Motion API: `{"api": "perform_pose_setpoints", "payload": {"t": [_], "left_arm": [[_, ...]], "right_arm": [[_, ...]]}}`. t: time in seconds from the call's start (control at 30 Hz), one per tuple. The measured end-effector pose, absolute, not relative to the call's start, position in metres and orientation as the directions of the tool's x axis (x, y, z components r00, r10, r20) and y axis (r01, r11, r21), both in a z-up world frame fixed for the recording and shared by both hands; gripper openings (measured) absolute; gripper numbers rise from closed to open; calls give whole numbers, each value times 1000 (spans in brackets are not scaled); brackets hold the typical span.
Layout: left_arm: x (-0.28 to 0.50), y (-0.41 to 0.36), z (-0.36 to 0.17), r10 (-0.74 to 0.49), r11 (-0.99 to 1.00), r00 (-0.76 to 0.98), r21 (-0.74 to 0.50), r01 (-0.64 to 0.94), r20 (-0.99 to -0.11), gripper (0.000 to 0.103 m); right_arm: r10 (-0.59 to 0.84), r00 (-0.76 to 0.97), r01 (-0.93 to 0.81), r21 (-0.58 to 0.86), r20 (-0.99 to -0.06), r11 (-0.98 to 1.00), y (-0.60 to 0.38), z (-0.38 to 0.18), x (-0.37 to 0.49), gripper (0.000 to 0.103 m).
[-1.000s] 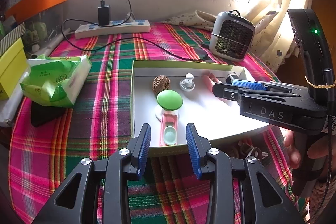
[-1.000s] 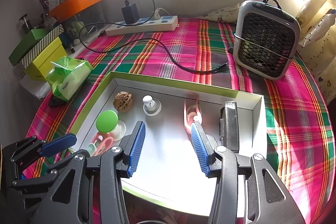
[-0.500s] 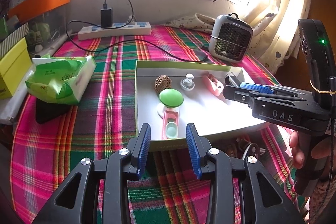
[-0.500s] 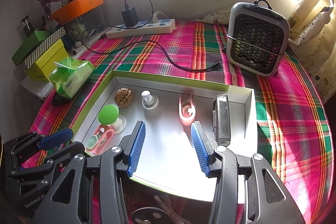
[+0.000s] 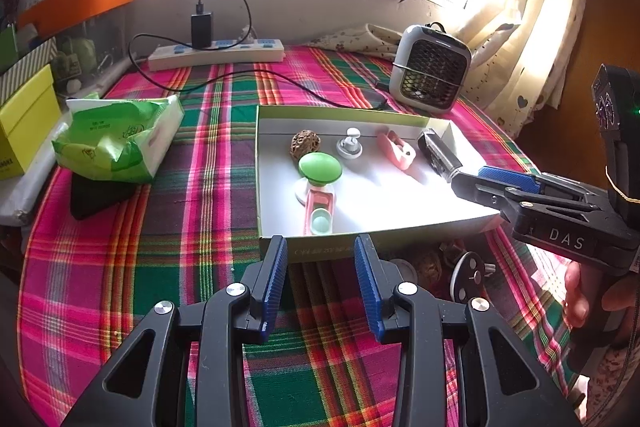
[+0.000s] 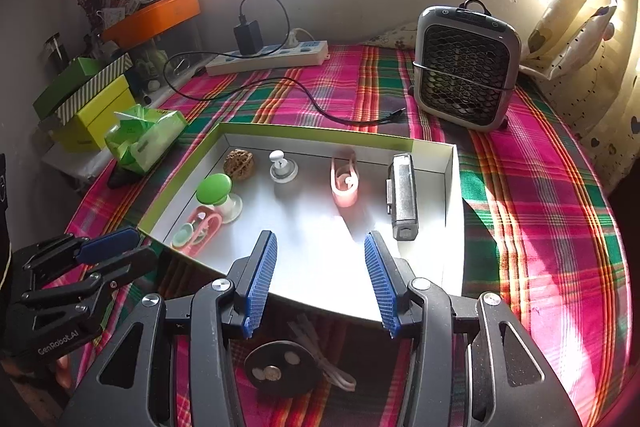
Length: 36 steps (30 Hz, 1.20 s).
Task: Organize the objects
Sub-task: 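Withdraw both grippers out of the white box, then move left gripper to the clear round lid while right gripper approaches the black round disc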
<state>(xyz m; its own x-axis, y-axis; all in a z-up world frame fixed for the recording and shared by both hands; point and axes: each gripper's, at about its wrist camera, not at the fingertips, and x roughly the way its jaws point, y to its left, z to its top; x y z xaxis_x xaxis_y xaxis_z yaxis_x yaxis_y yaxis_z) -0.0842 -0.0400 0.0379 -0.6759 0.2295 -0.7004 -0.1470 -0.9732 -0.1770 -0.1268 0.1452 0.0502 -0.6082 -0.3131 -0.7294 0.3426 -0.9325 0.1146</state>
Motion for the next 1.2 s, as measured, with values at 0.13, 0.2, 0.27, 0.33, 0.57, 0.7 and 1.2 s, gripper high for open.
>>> {"api": "perform_pose_setpoints", "payload": {"t": [0.13, 0.2, 0.27, 0.33, 0.57, 0.7, 1.2], "left_arm": [[-80, -38, 35, 239, -971, -667, -182, -155, -705, 33], [-79, -38, 34, 243, -970, -664, -185, -158, -708, 33], [-78, -37, 32, 249, -968, -660, -189, -162, -709, 33], [-77, -36, 31, 251, -968, -655, -190, -165, -713, 33], [-76, -33, 27, 267, -964, -641, -199, -178, -719, 33], [-75, -32, 26, 271, -963, -640, -201, -182, -719, 33], [-74, -26, 15, 288, -958, -611, -214, -193, -738, 33]], "right_arm": [[-311, -614, 333, 119, -726, -936, 151, 49, -119, 47], [-299, -616, 326, 109, -729, -939, 154, 47, -116, 47], [-294, -619, 320, 107, -729, -941, 156, 46, -112, 47], [-298, -616, 319, 115, -729, -941, 158, 44, -109, 47], [-292, -622, 318, 107, -726, -942, 163, 39, -96, 47], [-285, -648, 311, 96, -706, -946, 169, 42, -86, 47], [-313, -617, 333, 121, -722, -935, 163, 23, -72, 57]]}}
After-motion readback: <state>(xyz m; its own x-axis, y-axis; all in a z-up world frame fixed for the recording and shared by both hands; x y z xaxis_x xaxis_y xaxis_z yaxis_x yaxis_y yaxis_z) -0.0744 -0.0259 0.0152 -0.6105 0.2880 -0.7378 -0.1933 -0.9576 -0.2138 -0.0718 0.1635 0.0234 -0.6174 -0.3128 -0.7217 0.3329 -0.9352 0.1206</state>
